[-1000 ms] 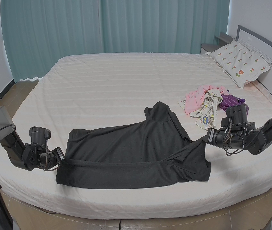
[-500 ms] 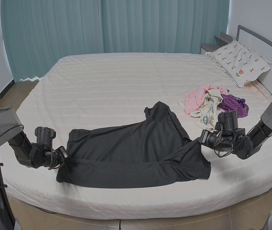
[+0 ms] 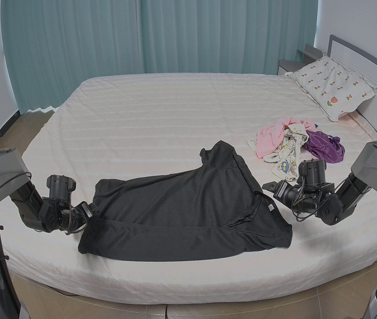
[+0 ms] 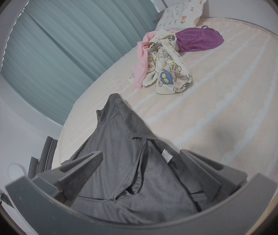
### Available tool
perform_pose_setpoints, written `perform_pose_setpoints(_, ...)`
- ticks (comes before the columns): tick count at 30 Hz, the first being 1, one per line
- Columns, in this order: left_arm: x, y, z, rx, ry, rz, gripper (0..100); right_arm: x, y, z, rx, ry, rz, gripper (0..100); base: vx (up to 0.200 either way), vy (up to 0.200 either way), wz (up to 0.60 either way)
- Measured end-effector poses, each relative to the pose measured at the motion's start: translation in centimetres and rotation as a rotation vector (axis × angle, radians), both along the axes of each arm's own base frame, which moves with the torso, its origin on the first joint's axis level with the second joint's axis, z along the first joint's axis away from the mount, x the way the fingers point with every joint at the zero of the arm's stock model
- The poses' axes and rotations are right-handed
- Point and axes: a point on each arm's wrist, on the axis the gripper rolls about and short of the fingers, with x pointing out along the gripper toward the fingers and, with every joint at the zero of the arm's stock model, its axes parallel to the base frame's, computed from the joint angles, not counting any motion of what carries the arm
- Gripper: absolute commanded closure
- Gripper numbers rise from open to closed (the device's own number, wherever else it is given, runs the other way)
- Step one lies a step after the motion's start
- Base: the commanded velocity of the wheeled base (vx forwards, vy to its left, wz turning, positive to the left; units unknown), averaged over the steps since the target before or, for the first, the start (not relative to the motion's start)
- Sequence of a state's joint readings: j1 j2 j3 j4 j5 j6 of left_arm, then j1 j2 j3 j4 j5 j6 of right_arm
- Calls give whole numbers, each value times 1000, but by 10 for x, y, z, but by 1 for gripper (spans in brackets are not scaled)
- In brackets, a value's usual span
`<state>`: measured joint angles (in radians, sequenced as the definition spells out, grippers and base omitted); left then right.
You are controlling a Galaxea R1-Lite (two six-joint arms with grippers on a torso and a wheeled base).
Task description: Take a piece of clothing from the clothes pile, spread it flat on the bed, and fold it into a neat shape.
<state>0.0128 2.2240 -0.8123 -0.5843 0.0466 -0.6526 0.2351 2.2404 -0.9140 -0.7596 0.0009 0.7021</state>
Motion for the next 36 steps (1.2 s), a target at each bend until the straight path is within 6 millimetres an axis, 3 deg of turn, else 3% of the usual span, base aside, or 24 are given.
perform_pose_setpoints(7,-13,7,15,-83,-22,59,0,-1,2,-1,66,25,-42,0,0,0,0)
perform_pose_setpoints(15,-48,5,26,-322,18,30,0,0,23,-12,146,67,-44,0,0,0,0)
perform_pose_setpoints(27,-55,6,21,-370,48,17,0,17,43,-39,186,94,-38,0,0,0,0)
perform_pose_setpoints(28,-55,6,21,-371,48,17,0,18,44,-41,187,93,-38,100,0,0,0)
perform_pose_setpoints(36,-53,9,17,-382,58,19,0,21,52,-54,181,107,-28,100,0,0,0)
